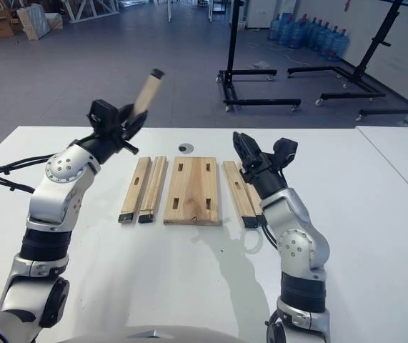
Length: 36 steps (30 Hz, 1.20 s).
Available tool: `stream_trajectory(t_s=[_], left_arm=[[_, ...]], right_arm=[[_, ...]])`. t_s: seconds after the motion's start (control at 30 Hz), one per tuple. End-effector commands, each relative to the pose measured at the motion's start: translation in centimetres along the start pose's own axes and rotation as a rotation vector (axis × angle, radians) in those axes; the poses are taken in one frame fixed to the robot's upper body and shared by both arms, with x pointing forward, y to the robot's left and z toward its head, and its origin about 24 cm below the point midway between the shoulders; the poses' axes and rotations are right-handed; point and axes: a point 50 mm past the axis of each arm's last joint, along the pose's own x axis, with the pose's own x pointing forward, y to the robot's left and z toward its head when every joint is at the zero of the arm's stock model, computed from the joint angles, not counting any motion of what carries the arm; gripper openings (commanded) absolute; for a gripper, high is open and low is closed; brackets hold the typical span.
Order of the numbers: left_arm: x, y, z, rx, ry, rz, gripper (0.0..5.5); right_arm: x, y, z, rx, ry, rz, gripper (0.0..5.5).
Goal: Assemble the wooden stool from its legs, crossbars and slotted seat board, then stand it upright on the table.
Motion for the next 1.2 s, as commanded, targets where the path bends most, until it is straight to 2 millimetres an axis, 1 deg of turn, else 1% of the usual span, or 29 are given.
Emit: stream_trajectory(t_s=[0.03, 0.13, 0.2, 0.27, 0.33, 0.47, 0.63, 0.73, 0.8, 0.97, 1.1, 1.2], left_arm=[[-0.4, -4.5, 2.2, -0.010, -0.095, -0.248, 1.27], [-0.8, -5.9, 1.8, 0.016, -0.066, -0.342, 1.27], [-1.0, -6.0, 1.6, 0.031, -0.050, -0.357, 1.27], [-1.0, -6.0, 1.4, 0.036, -0.041, -0.361, 1.27], [-0.9, -5.7, 1.5, 0.018, -0.050, -0.330, 1.27], [-0.4, -4.2, 2.6, -0.043, -0.098, -0.242, 1.27], [-0.7, -4.4, 1.8, -0.017, -0.060, -0.264, 1.27], [-0.9, -4.9, 0.7, 0.083, 0.000, -0.295, 1.27], [-1.0, -5.3, 0.1, 0.105, 0.017, -0.306, 1.27], [-1.0, -5.7, -0.1, 0.110, 0.016, -0.316, 1.27], [-0.9, -5.9, 0.0, 0.101, 0.011, -0.325, 1.27], [-0.9, -5.9, -0.1, 0.107, 0.014, -0.324, 1.27]], right_arm=[[-0.3, 2.3, -0.1, 0.216, 0.035, 0.131, 1.35], [-0.4, 2.6, -0.2, 0.276, 0.054, 0.135, 1.35], [-0.6, 2.8, -0.1, 0.292, 0.053, 0.138, 1.35], [-0.7, 3.5, 0.0, 0.301, 0.063, 0.183, 1.35], [-1.0, 3.9, -0.1, 0.294, 0.094, 0.220, 1.35], [-1.6, 3.4, -0.5, 0.263, 0.132, 0.202, 1.35], [-1.4, 3.3, -0.6, 0.234, 0.124, 0.190, 1.35], [-1.0, 4.0, -0.1, 0.198, 0.106, 0.207, 1.35], [-0.6, 4.4, 0.2, 0.146, 0.097, 0.218, 1.35], [-0.1, 4.6, 0.1, 0.008, 0.109, 0.207, 1.35], [0.1, 5.0, -0.4, -0.050, 0.127, 0.228, 1.35], [0.2, 5.0, -0.5, -0.052, 0.120, 0.230, 1.35]])
